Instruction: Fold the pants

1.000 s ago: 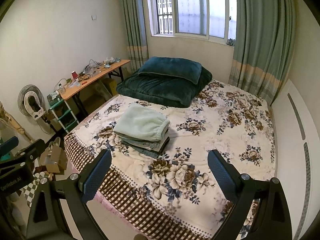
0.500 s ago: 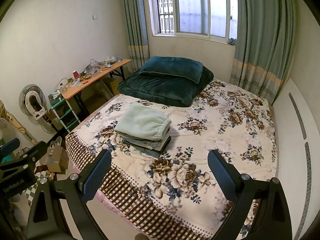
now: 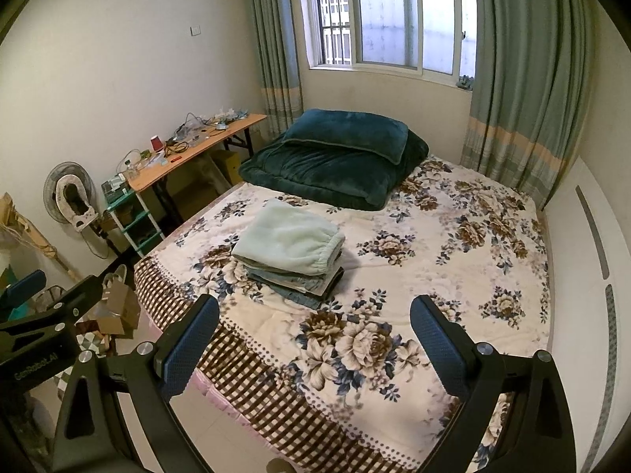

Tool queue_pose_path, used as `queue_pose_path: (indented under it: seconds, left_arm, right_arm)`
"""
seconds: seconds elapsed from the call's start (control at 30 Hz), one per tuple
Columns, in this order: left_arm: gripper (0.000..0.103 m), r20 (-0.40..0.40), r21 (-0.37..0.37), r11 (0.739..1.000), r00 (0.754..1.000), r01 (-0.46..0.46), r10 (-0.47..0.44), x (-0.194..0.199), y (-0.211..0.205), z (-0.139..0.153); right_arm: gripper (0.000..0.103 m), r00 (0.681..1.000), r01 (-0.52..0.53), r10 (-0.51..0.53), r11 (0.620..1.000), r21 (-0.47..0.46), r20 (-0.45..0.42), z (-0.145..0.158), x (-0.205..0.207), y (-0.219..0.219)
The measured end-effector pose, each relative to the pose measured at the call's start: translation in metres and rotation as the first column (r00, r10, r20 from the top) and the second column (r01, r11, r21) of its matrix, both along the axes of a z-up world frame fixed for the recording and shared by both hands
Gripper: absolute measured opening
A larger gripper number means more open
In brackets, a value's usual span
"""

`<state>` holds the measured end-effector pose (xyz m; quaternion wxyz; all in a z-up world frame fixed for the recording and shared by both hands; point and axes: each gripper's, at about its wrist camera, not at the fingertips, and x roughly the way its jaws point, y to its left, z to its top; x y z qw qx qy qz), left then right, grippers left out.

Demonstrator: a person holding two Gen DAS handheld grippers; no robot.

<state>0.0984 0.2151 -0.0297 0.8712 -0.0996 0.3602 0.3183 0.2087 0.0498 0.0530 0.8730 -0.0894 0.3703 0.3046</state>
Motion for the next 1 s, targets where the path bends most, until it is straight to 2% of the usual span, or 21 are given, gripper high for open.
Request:
queue_pose_path:
  seconds: [1.0]
  left_arm:
    - [0.103, 0.013, 0.014, 1.000, 1.000, -0.002, 0.002, 0.0004, -0.0102, -0.0009]
  right_arm:
    - [0.100, 1.000, 0.003, -0.003, 1.000, -0.003, -0.004, 0.0039, 0.0071, 0.0081]
